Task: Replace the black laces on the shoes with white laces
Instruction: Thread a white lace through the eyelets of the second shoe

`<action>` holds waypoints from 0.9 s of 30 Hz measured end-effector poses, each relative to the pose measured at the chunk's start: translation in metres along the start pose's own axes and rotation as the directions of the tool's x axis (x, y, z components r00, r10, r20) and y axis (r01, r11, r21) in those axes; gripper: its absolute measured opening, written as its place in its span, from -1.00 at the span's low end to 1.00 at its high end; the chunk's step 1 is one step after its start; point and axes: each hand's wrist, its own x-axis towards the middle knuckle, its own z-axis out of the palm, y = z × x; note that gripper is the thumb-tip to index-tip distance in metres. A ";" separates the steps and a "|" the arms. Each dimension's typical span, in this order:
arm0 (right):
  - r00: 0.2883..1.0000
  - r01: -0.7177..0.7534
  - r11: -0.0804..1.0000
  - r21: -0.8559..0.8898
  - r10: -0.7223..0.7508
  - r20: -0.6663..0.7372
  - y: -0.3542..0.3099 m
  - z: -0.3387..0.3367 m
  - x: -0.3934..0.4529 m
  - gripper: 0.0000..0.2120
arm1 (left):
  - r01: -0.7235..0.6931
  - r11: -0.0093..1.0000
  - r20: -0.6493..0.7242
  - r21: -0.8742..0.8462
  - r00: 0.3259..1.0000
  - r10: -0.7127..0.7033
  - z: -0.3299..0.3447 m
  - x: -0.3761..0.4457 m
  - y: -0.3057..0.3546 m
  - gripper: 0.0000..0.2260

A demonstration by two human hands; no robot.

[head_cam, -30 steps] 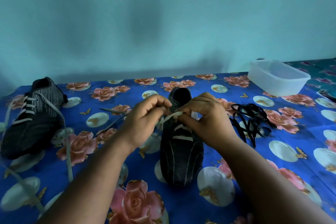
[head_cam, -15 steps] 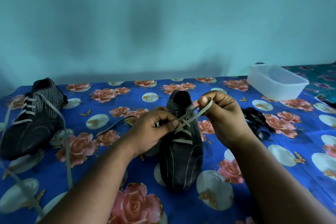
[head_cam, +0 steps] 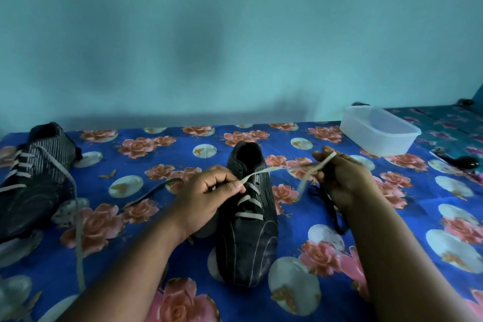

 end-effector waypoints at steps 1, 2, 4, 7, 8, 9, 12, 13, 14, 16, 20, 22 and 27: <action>0.999 0.012 0.999 -0.041 -0.014 -0.033 -0.001 -0.001 0.002 -0.80 | 0.002 1.000 -0.004 -0.012 1.000 -0.002 0.001 0.000 0.000 -0.88; 0.996 0.060 0.987 -0.149 -0.070 -0.060 0.001 -0.002 0.002 -0.77 | 0.002 1.000 -0.012 -0.020 1.000 -0.003 0.001 0.001 0.000 -0.87; 0.927 0.275 0.786 -0.554 -0.370 -0.065 0.009 0.002 -0.001 -0.72 | 0.009 1.000 -0.028 -0.027 1.000 -0.009 0.003 0.001 0.001 -0.84; 0.614 0.662 0.266 -0.700 -0.729 0.303 0.018 0.017 -0.022 -0.68 | -0.044 0.997 -0.046 0.061 0.998 0.047 0.006 0.001 0.003 -0.83; 0.543 0.756 0.175 -0.631 -0.706 0.455 0.021 0.023 -0.029 -0.70 | -0.070 0.993 -0.050 0.093 0.996 0.075 0.007 0.002 0.003 -0.83; 0.482 0.823 0.097 -0.560 -0.640 0.598 0.024 0.027 -0.036 -0.68 | -0.091 0.988 -0.052 0.122 0.994 0.097 0.008 0.001 0.004 -0.82; 0.356 0.900 -0.106 -0.424 -0.384 0.852 0.036 0.033 -0.043 -0.64 | -0.121 0.971 -0.043 0.207 0.990 0.133 0.008 0.001 0.005 -0.76; 0.342 0.908 -0.121 -0.400 -0.337 0.877 0.038 0.033 -0.042 -0.67 | -0.132 0.965 -0.039 0.227 0.989 0.145 0.007 0.001 0.005 -0.74; 0.335 0.917 -0.109 -0.384 -0.312 0.889 0.038 0.033 -0.040 -0.70 | -0.142 0.960 -0.035 0.241 0.987 0.154 0.007 0.001 0.005 -0.73; 0.304 0.940 -0.067 -0.336 -0.286 0.909 0.035 0.031 -0.035 -0.75 | -0.147 0.957 -0.031 0.252 0.987 0.160 0.008 0.001 0.005 -0.75; 0.248 0.959 -0.062 -0.275 -0.279 0.928 0.031 0.026 -0.031 -0.75 | -0.123 0.966 -0.071 0.227 0.987 0.143 0.008 0.000 0.009 -0.79; 0.267 0.956 -0.036 -0.291 -0.302 0.915 0.028 0.022 -0.029 -0.73 | -0.115 0.968 -0.081 0.225 0.987 0.136 0.006 0.000 0.010 -0.80; 0.307 0.943 -0.040 -0.332 -0.286 0.908 0.028 0.024 -0.032 -0.65 | -0.085 0.980 -0.071 0.180 0.993 0.100 0.006 -0.001 0.012 -0.78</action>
